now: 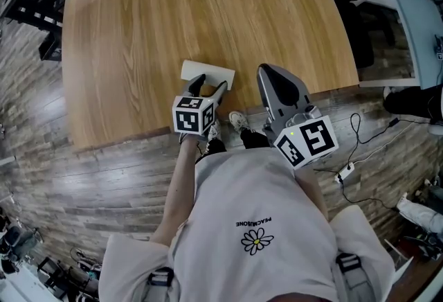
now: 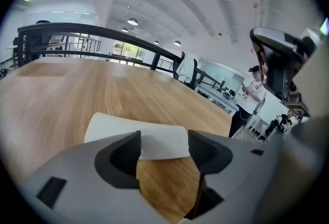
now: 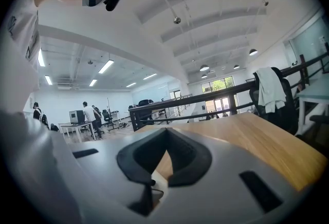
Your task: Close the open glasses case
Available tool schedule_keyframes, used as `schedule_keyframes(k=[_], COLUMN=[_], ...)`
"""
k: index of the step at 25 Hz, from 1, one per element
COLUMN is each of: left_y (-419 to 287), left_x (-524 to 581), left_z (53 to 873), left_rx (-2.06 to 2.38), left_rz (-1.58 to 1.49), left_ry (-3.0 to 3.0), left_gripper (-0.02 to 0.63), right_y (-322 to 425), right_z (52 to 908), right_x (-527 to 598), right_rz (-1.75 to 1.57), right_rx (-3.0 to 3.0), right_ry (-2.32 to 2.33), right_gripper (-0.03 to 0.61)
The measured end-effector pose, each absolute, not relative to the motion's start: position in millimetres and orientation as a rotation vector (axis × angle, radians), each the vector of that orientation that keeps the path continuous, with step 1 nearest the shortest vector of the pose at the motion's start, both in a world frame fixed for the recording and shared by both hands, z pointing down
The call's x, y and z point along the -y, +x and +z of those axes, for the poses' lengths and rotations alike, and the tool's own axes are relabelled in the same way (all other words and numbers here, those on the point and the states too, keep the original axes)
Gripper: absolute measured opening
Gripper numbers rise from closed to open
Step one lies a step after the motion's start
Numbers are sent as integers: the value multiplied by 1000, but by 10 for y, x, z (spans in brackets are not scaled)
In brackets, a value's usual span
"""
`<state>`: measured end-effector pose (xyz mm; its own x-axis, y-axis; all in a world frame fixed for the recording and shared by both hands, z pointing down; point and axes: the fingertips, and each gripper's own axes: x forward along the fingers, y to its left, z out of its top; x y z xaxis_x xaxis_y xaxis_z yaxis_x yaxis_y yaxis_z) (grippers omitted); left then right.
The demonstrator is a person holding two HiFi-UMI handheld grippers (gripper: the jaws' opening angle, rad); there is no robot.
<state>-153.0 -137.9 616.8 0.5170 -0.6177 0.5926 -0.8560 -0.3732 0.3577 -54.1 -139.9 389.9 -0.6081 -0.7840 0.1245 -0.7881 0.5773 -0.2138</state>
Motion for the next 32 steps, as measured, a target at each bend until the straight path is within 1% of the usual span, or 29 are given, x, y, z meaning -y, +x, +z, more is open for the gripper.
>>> schedule_keyframes(k=[7,11,15,16,18,19,22,23,25,26,32], left_y=[-1607,-1656,-1714,-1735,-1767,-1779,-1861,-1911,-2010,-2044,-2204], left_x=[1423,1562,1738,1775,1837,1858,1882,1879,1841,1806,1701], left_z=[6074,5786,5286,5141,4850,4702,4273,4146,3926,3838,3601], left_rx=[1242,1286,1363,1390,1440,1461,1576,1641,1779,1836,1993], left_rz=[488,429,345,319,269,242,173,159,137,129,40], left_ry=[2123,2163,2245,2263,2303,2327,2383,2392,2412,2428,2432], left_gripper=[288,288,283,267,204,200,158,130,45,22,17], right_y=[-560,-552,-616,-641,-694,-722,-803,-820,-829,-829,-865], right_z=[3877,3831,3721,3688,3618,3583,3481,3453,3418,3415,3515], right_x=[1418,1469,1564,1585,1627,1644,1676,1682,1686,1680,1656], right_rz=[367,342,283,265,225,203,129,103,47,23,16], right_rx=[2782,2790,2815,2822,2835,2840,2852,2851,2837,2826,2772], right_ry=[1385,1389,1389,1386,1377,1371,1355,1358,1385,1398,1421], right_gripper=[8,8,8,8,8,8,8,8,8,8,6])
